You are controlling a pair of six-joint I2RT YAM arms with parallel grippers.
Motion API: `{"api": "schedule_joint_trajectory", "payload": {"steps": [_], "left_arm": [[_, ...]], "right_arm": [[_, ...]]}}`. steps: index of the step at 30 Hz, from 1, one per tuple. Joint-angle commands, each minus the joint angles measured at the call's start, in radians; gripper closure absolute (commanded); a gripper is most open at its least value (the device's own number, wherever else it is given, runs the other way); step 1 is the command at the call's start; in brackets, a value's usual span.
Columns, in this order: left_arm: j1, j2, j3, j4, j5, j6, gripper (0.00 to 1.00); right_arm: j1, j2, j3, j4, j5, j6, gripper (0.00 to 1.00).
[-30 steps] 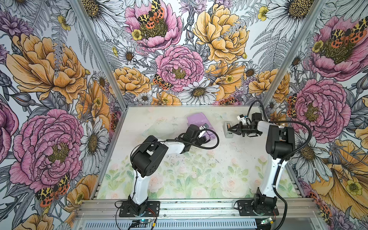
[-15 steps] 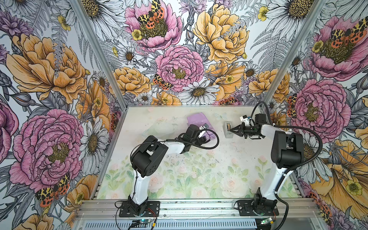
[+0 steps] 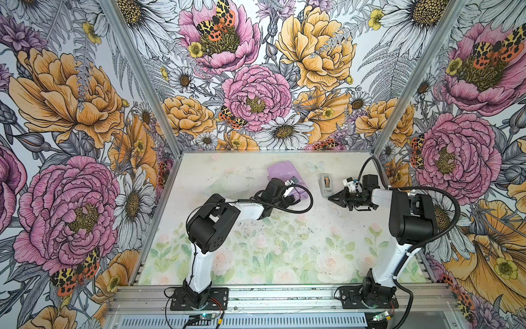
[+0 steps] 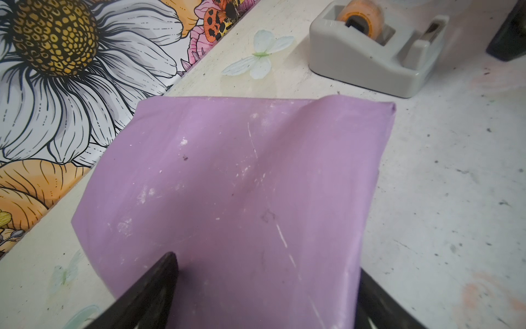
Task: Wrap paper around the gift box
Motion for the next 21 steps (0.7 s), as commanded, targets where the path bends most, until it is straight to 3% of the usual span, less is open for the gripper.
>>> {"api": "schedule_joint_trajectory", "payload": {"steps": [1, 8, 15, 21], "left_arm": [[0.034, 0.044, -0.045, -0.204, -0.001, -0.06, 0.14], [0.034, 0.047, -0.044, -0.204, 0.001, -0.059, 0.14], [0.031, 0.046, -0.045, -0.204, 0.003, -0.061, 0.14], [0.032, 0.05, -0.047, -0.202, 0.004, -0.061, 0.14]], "right_arm": [[0.005, -0.007, -0.009, 0.062, 0.019, 0.008, 1.0], [0.01, -0.147, -0.093, 0.14, -0.025, -0.047, 1.0], [0.022, -0.381, -0.298, 0.406, -0.07, -0.025, 1.0], [0.074, -0.581, -0.428, 0.558, -0.112, -0.135, 1.0]]}}
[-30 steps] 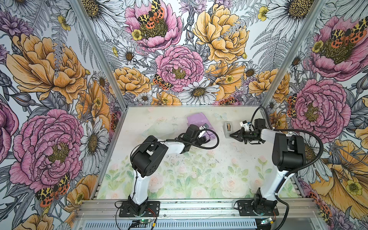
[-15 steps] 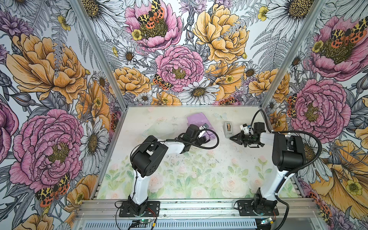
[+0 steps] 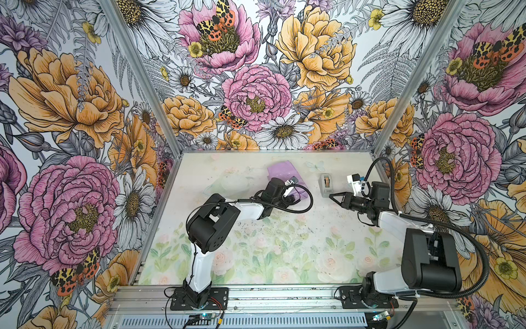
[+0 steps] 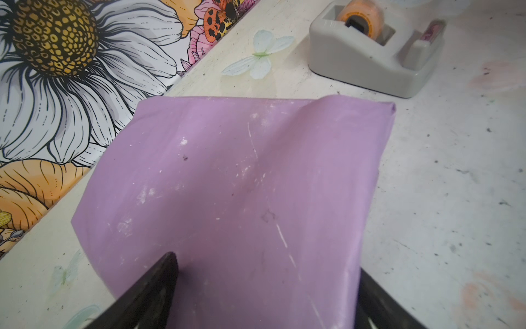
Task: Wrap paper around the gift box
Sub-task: 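Carry the right gripper from the dispenser to the box end near the left gripper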
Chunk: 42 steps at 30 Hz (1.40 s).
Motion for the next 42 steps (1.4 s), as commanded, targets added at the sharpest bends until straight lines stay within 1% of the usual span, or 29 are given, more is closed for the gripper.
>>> {"api": "schedule_joint_trajectory", "payload": {"steps": [1, 3, 7, 10, 12, 15, 18, 21, 23, 26, 30, 34, 39, 42], "left_arm": [[0.033, 0.051, -0.048, -0.202, 0.005, -0.061, 0.14], [0.034, 0.053, -0.046, -0.202, 0.005, -0.063, 0.14], [0.032, 0.053, -0.046, -0.202, 0.009, -0.065, 0.14], [0.032, 0.053, -0.043, -0.202, 0.008, -0.063, 0.14], [0.033, 0.054, -0.044, -0.202, 0.008, -0.063, 0.14], [0.034, 0.054, -0.046, -0.202, 0.009, -0.063, 0.14], [0.034, 0.052, -0.046, -0.202, 0.011, -0.063, 0.14], [0.032, 0.053, -0.047, -0.202, 0.015, -0.062, 0.14], [0.033, 0.054, -0.047, -0.202, 0.018, -0.062, 0.14], [0.033, 0.058, -0.045, -0.2, 0.023, -0.063, 0.14], [0.034, 0.059, -0.046, -0.195, 0.035, -0.066, 0.14], [0.036, 0.062, -0.046, -0.188, 0.051, -0.066, 0.14], [0.039, 0.062, -0.049, -0.183, 0.066, -0.063, 0.14], [0.041, 0.061, -0.049, -0.183, 0.068, -0.061, 0.14]], "right_arm": [[0.033, -0.097, -0.034, 0.12, -0.046, -0.115, 1.0], [0.046, -0.127, -0.047, 0.112, -0.055, -0.16, 1.0], [0.063, -0.159, -0.061, 0.117, -0.079, -0.198, 1.0], [0.068, -0.188, -0.07, 0.139, -0.089, -0.196, 1.0], [0.069, -0.208, -0.074, 0.148, -0.071, -0.184, 1.0], [0.07, -0.243, -0.078, 0.142, 0.002, -0.161, 1.0], [0.069, -0.291, -0.091, 0.115, 0.172, -0.134, 1.0], [0.069, -0.326, -0.119, 0.139, 0.29, -0.105, 1.0], [0.071, -0.323, -0.125, 0.143, 0.317, -0.1, 1.0], [0.077, -0.289, -0.134, 0.164, 0.342, -0.091, 1.0], [0.123, -0.214, -0.158, 0.278, 0.371, -0.076, 1.0], [0.179, -0.087, -0.135, 0.369, 0.366, -0.082, 1.0], [0.269, 0.094, -0.058, 0.464, 0.342, -0.099, 1.0], [0.316, 0.175, -0.012, 0.507, 0.342, -0.106, 1.0]]}}
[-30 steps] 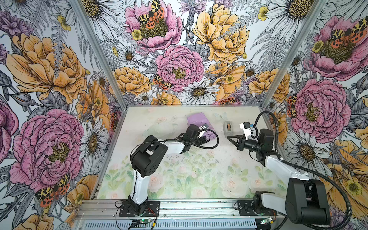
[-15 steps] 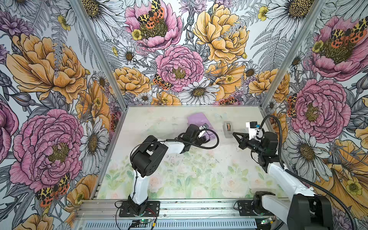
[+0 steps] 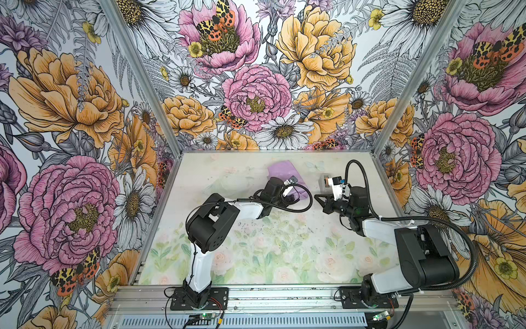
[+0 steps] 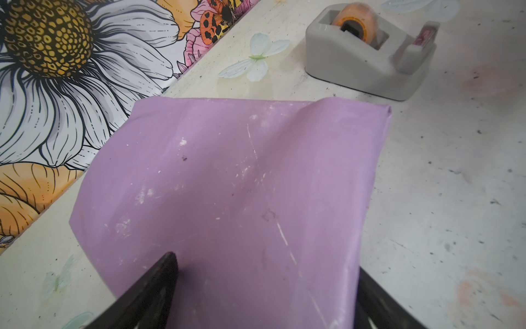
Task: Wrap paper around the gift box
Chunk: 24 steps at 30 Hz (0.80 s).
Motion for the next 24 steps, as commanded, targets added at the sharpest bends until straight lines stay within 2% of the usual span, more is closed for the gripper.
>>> {"api": "schedule_joint_trajectory", "payload": {"steps": [1, 11, 24], "left_arm": [[0.029, 0.061, -0.049, -0.187, 0.029, -0.061, 0.14], [0.031, 0.064, -0.046, -0.188, 0.032, -0.059, 0.14], [0.033, 0.069, -0.039, -0.188, 0.038, -0.058, 0.14]], "right_arm": [[0.046, 0.061, 0.068, 0.129, -0.002, -0.02, 1.0], [0.123, 0.242, 0.179, 0.236, -0.005, -0.029, 1.0], [0.137, 0.337, 0.229, 0.245, 0.038, -0.035, 1.0]]}}
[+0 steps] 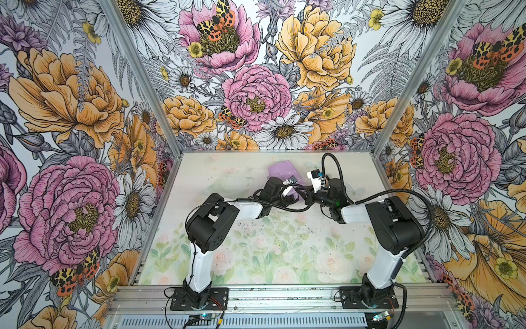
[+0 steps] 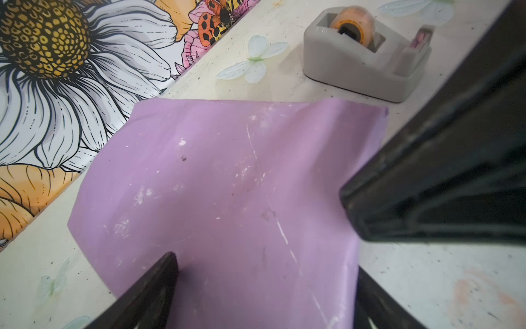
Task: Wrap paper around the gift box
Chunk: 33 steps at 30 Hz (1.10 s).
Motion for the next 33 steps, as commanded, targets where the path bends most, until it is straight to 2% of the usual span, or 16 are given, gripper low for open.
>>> {"api": "schedule_joint_trajectory", "payload": {"steps": [1, 13, 23, 33], "left_arm": [[0.026, 0.07, -0.039, -0.191, 0.019, -0.058, 0.14], [0.025, 0.071, -0.034, -0.195, 0.019, -0.058, 0.14], [0.026, 0.073, -0.03, -0.198, 0.016, -0.058, 0.14], [0.026, 0.073, -0.028, -0.201, 0.016, -0.06, 0.14]], "right_arm": [[0.011, 0.028, 0.029, 0.041, 0.024, -0.018, 1.0], [0.023, 0.063, 0.066, 0.043, 0.064, -0.024, 1.0], [0.033, 0.082, 0.07, -0.041, 0.147, -0.068, 1.0], [0.046, 0.02, 0.073, -0.139, 0.203, -0.126, 0.68]]}}
